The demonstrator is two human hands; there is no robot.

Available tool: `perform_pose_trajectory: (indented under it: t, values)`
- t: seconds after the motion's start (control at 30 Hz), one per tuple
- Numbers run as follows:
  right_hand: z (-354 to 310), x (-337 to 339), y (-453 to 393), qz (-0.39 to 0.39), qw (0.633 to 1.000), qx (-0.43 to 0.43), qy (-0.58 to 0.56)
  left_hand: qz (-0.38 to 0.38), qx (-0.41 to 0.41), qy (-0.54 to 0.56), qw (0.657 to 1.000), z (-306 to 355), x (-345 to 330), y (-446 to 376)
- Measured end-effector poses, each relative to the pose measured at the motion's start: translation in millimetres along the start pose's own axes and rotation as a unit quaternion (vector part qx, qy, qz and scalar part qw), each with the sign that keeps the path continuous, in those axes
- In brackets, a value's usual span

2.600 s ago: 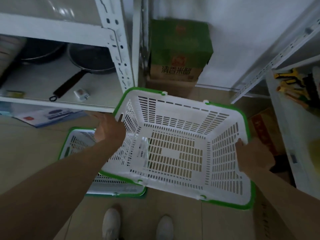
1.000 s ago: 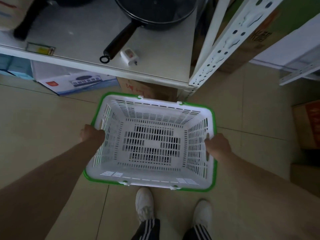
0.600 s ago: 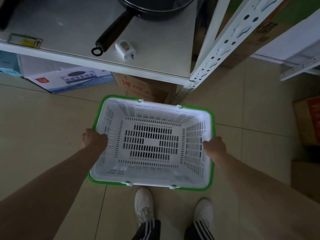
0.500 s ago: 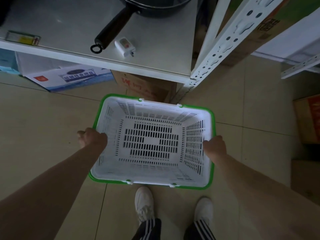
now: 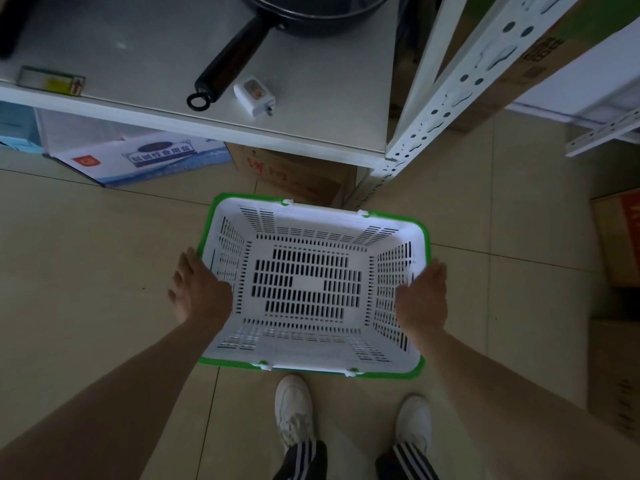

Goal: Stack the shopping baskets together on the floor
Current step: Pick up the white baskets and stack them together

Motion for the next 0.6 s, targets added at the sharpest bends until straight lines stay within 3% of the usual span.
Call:
perform_pose_trajectory:
  t: [0.07, 0.2, 0.4, 0.5, 0.6]
  values:
    - [14, 0, -1, 0.002, 0.993, -0.090, -0.079, -0.005, 0.053, 0.032, 0.998, -11, 0, -4]
    - [52, -10, 0, -0.097, 0.963, -0.224, -0.115, -0.047, 0.100, 0.081, 0.991, -34, -7, -11]
    - [86, -33, 15, -0.238, 0.909, -0.278, -0.197, -0.071, 0.121, 0.160, 0.977, -45, -18, -15]
    - [90, -44, 17, -0.250, 0.887, -0.301, -0.243, -0.048, 0.136, 0.174, 0.974, -46, -26, -18]
    - [94, -46, 12, -0.247, 0.890, -0.293, -0.245, -0.026, 0.159, 0.186, 0.969, -44, -32, -14]
Point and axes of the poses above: each hand's wrist, its own y-axis away from the middle knuckle, its own x-axis out of the back of the hand, z = x × y, the point moved 1 cm from there along -y, towards the middle knuckle, and after that the axes turned 3 degrees about -x, right-handed, at the moved point
